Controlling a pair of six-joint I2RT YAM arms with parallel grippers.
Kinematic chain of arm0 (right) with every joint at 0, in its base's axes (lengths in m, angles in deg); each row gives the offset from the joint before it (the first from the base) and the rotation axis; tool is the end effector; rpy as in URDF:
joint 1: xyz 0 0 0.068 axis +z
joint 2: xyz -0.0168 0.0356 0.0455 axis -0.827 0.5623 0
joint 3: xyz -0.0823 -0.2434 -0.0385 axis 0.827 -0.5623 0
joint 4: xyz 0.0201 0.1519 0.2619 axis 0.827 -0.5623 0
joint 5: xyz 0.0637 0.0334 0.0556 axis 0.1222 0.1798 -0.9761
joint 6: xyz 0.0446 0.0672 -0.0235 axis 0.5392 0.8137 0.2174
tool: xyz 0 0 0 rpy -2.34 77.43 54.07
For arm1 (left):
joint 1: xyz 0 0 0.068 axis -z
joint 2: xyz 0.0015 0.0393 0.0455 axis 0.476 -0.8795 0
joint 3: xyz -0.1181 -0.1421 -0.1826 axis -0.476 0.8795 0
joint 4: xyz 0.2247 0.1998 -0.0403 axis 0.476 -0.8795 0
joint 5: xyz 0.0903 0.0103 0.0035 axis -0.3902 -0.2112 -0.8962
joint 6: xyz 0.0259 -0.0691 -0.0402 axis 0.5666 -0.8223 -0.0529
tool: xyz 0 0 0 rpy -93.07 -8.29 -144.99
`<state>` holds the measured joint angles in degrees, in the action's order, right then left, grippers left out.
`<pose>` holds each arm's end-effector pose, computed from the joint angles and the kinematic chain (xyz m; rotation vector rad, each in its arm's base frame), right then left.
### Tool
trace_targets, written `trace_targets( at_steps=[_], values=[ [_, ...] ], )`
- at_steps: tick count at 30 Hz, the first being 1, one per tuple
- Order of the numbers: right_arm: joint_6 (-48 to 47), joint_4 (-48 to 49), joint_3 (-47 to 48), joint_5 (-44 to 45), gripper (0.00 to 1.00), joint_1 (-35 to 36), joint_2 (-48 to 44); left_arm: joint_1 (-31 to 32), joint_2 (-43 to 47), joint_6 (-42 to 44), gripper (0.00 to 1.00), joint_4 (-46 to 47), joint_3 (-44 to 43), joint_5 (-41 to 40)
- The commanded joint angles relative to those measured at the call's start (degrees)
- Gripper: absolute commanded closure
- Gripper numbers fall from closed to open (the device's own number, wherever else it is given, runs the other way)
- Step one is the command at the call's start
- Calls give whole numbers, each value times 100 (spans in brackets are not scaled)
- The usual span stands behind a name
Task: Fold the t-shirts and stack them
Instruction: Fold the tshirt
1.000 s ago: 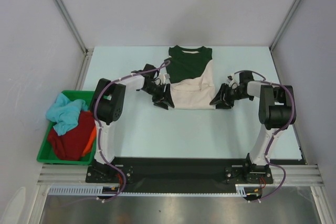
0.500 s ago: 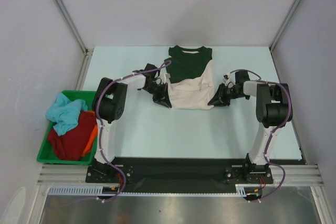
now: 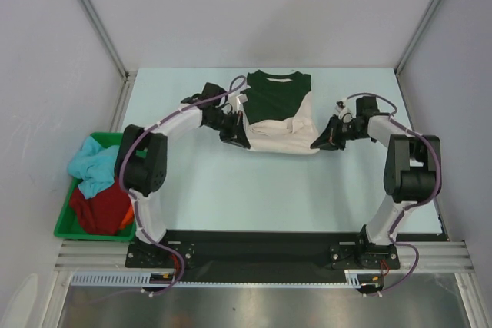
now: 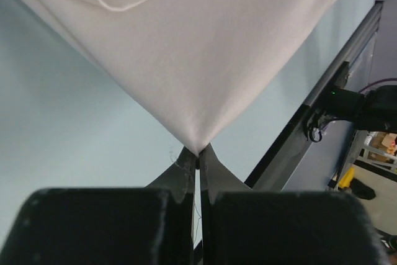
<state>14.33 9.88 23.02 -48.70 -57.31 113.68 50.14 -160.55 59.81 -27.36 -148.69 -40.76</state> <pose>0.3911 0.0455 0.1025 0.1223 2.6053 1.2411 0.4018 -0.2135 0.1263 0.4500 2.6892 -1.1795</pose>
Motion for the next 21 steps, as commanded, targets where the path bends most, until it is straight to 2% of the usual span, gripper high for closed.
trace_targets(
  at_steps=[1, 11, 21],
  values=[
    [-253, -523, -43, -258, 100, -156, -648, -18, 792, 265, 100, -127, 174, 261],
    [-60, -717, -439, -451, 100, -165, -1869, -1, 1795, 423, 100, -241, 675, 217],
    [54, -779, -789, -434, 100, -50, -2336, -1, 2375, 414, 100, -136, 1150, 191]
  ],
)
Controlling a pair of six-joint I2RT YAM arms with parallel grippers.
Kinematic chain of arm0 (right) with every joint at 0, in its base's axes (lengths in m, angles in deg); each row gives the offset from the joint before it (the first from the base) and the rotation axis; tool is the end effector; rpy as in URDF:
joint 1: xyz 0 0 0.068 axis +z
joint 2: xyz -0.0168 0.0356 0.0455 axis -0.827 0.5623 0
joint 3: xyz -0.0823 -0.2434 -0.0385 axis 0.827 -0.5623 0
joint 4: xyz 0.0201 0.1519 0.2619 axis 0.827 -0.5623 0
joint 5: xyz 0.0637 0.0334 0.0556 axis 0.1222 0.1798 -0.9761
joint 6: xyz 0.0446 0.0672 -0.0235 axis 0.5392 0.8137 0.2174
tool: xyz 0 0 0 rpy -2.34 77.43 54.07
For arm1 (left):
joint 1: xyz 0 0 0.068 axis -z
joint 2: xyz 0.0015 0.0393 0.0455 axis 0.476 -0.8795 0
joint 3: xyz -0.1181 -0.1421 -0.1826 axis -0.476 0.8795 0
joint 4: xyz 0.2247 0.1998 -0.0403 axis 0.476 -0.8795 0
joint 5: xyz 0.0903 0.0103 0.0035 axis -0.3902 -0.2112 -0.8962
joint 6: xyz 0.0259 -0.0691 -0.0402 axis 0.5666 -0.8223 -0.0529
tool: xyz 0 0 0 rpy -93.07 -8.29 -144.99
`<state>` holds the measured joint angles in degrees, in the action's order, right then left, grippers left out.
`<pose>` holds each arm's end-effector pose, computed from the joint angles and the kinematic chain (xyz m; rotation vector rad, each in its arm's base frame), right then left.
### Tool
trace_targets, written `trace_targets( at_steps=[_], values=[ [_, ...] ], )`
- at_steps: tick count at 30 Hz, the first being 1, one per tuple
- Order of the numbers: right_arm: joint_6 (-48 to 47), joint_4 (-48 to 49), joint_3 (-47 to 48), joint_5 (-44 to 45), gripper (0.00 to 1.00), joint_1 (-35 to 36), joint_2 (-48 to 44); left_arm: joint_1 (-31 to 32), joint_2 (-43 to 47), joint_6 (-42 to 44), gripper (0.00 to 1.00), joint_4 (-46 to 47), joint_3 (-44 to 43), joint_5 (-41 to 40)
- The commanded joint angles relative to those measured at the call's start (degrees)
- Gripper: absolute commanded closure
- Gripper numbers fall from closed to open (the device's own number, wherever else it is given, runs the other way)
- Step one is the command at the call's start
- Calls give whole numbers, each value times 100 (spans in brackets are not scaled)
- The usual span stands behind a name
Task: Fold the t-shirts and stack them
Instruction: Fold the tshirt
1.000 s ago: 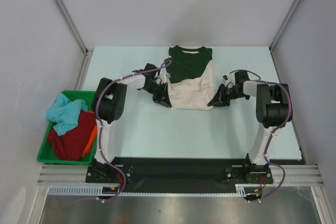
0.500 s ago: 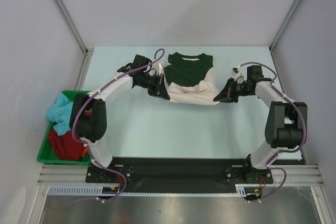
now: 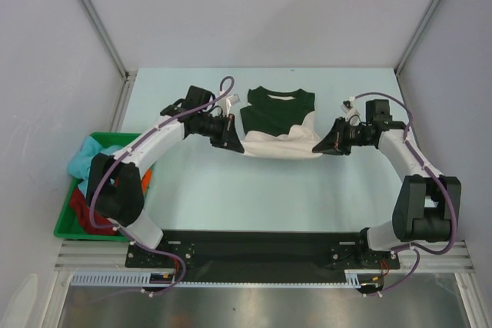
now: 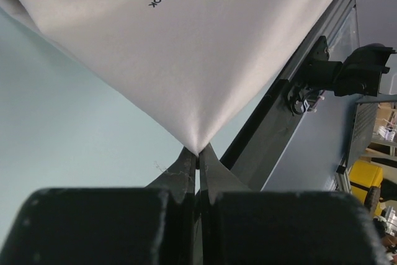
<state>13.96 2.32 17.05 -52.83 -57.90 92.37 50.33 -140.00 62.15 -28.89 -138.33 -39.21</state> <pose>0.3399 0.0467 0.1939 0.0119 2.4571 1.2856 0.3472 -0.1948 0.2084 0.5682 2.5006 -1.1953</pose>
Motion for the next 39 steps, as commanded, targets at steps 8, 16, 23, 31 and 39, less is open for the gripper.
trace_targets(
  at_steps=[8, 16, 23, 31, 39],
  values=[
    [320, 627, -792, 225, 100, 88, 5, -46, -371, 277, 100, 237, 168, -131],
    [417, 866, 909, 225, 100, 106, 1042, -152, -1418, 452, 100, -272, -1877, -368],
    [706, 1373, 2466, 138, 100, 18, 2533, -468, -2595, 515, 100, -167, -3644, -781],
    [768, 2244, 5235, 313, 53, 70, 5128, -662, -5136, 707, 52, 517, -6834, -1518],
    [602, 2149, 5327, 323, 25, -18, 4129, -644, -3664, 980, 28, 132, -5732, -2689]
  ],
)
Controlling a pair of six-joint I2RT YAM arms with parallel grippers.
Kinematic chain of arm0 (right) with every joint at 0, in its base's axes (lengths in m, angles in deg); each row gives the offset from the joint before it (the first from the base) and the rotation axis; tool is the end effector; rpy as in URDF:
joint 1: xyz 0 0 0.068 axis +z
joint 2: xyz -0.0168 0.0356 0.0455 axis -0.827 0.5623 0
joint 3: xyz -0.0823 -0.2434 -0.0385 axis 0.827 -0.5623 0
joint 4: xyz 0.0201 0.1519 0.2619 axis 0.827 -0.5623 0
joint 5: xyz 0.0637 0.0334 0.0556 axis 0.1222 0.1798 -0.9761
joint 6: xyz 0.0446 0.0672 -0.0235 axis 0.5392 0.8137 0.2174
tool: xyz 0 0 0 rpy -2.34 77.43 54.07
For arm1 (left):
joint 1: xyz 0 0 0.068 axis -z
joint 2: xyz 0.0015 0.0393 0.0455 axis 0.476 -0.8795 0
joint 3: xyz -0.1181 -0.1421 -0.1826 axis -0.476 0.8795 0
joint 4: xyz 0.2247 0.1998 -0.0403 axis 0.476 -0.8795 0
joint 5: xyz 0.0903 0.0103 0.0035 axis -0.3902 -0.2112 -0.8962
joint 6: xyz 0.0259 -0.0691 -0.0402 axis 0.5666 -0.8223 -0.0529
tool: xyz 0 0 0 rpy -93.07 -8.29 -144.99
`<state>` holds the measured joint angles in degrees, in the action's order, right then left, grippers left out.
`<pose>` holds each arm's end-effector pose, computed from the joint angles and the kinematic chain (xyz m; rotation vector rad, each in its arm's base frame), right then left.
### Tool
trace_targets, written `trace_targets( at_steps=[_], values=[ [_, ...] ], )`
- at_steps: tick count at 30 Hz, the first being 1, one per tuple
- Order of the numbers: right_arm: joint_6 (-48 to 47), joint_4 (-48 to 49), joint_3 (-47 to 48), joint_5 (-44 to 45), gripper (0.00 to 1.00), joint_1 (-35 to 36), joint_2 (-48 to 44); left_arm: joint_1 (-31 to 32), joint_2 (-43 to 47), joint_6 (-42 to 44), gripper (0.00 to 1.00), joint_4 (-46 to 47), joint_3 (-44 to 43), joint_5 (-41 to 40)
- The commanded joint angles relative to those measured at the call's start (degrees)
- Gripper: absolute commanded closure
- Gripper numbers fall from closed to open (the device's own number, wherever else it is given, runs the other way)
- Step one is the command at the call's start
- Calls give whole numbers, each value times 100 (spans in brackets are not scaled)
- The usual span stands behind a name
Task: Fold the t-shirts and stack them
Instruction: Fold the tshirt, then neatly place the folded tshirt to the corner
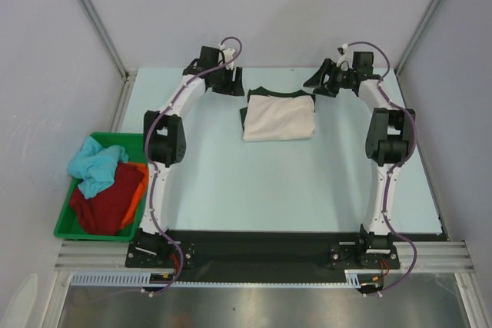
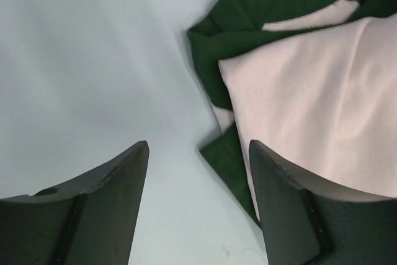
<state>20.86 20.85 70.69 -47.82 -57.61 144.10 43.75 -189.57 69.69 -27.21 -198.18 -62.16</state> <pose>0.5835 0.0366 0.1545 -0.0272 2.2193 1.1294 0.5871 -0.1883 0.1682 0.4445 2.3216 -0.5822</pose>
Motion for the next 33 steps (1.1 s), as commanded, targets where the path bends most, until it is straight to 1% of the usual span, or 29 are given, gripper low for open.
trace_targets(
  at_steps=[1, 2, 4, 5, 7, 8, 11, 12, 15, 19, 21, 28, 33],
  values=[
    [-220, 191, -447, -196, 25, -29, -1185, 14, 1453, 226, 29, -132, 576, -342],
    [-299, 129, -643, -205, 25, -11, -1465, 14, 1603, 226, 29, -159, 745, -150],
    [-475, -29, -1064, -170, 25, -2, -1642, 22, 1840, 209, 30, -247, 1096, 237],
    [-493, -56, -1458, -143, 25, -11, -1748, 31, 1894, 174, 30, -361, 1168, 656],
    [-493, -74, -1803, -117, 24, -55, -1819, 75, 2060, 112, 32, -371, 1430, 1124],
    [-546, -126, -1961, -108, 24, -55, -1810, 101, 2113, 103, 32, -397, 1484, 1518],
    [-677, -381, -1928, -38, 24, -55, -1705, 189, 2263, -116, 33, -310, 1800, 2161],
    [-800, -451, -1806, -20, 23, -55, -1574, 207, 2281, -291, 33, -179, 1906, 2755],
    [-1020, -689, -1559, 164, 23, -64, -1336, 251, 2255, -634, 34, 94, 2345, 3304],
    [-1196, -803, -1182, 331, 21, -72, -959, 304, 1974, -793, 36, 209, 2697, 3385],
    [-1258, -856, -1058, 384, 20, -64, -800, 304, 1746, -924, 37, 262, 2733, 3403],
    [-1285, -997, -610, 446, 18, -29, -264, 304, 1043, -917, 37, 227, 2408, 3245],
    [-1161, -900, -347, 481, 18, 15, 148, 321, 813, -785, 37, 131, 2285, 3034]
  ],
)
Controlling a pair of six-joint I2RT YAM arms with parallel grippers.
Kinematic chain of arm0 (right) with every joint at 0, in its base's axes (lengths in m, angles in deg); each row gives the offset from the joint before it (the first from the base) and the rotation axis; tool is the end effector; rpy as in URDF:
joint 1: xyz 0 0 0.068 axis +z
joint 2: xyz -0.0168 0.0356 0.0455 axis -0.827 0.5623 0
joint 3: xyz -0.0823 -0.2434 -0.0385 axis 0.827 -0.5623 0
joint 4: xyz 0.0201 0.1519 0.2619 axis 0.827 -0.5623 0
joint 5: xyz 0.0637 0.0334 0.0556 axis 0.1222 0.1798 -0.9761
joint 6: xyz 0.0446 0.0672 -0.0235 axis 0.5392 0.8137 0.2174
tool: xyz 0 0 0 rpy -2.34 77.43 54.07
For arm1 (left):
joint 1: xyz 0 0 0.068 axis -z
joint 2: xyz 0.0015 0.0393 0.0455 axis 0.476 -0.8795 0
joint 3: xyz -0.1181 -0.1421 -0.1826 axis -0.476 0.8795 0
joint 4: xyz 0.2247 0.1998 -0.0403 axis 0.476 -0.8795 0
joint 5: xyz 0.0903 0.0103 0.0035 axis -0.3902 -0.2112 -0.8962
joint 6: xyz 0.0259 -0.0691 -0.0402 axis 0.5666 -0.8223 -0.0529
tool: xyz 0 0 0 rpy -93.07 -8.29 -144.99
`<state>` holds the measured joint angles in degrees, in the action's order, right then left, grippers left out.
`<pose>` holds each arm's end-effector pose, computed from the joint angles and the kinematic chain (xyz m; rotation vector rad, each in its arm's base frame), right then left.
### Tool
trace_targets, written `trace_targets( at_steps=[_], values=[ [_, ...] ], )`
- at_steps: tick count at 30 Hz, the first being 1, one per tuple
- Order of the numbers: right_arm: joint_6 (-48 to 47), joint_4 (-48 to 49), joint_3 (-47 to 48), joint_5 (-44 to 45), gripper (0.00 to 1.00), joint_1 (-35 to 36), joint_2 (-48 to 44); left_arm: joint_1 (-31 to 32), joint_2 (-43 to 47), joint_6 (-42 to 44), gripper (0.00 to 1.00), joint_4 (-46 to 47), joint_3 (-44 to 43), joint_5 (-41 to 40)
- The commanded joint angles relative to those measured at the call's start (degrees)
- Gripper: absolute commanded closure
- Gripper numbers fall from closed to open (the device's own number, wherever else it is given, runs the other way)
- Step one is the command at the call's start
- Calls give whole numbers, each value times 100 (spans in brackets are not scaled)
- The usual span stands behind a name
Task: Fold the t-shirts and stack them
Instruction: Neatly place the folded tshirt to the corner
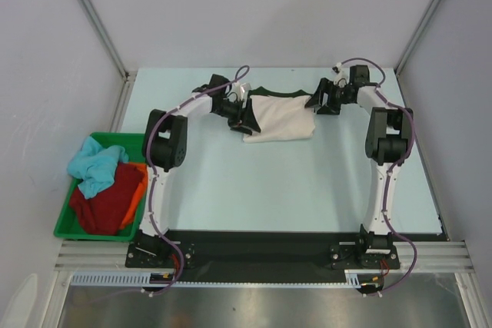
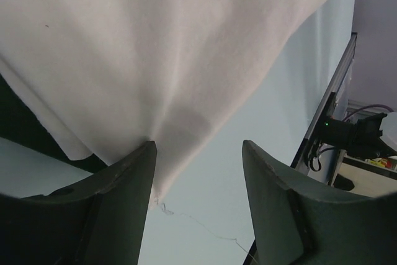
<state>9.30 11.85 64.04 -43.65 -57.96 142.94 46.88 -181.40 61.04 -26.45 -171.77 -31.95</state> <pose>0.5528 0.0305 0.1064 -0.0789 2.4071 1.0159 0.4878 -0.2234 0.0967 0.4700 2.5629 -1.3607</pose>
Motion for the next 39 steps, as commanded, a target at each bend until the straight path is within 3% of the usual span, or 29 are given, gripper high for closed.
trace_targets(
  at_steps=[1, 8, 12, 13, 15, 22, 33, 39],
  values=[
    [4, -17, 388, 63, 18, 59, 326, 17, -30, 107, 37, 36, -408, -39],
    [57, 18, 644, -182, 20, 200, 731, 114, -136, 204, 37, -43, -549, -286],
    [-5, -131, 600, -358, 32, 402, 749, 167, -162, 230, 37, -69, -619, -374],
    [-57, -166, 556, -393, 40, 411, 705, 167, -154, 239, 37, -87, -663, -391],
    [-128, -245, 477, -402, 46, 411, 600, 176, -127, 318, 37, -122, -716, -435],
    [-1067, -860, 1047, 176, 99, 16, 152, 167, 197, 1029, 35, -517, -1251, -1366],
    [-3063, -1747, 2726, 1864, 100, -468, 432, 105, 698, 1988, 35, -887, -1384, -2421],
    [-3731, -1494, 3113, 2759, 100, -722, 827, 123, 822, 2076, 35, -904, -1305, -2615]
  ],
)
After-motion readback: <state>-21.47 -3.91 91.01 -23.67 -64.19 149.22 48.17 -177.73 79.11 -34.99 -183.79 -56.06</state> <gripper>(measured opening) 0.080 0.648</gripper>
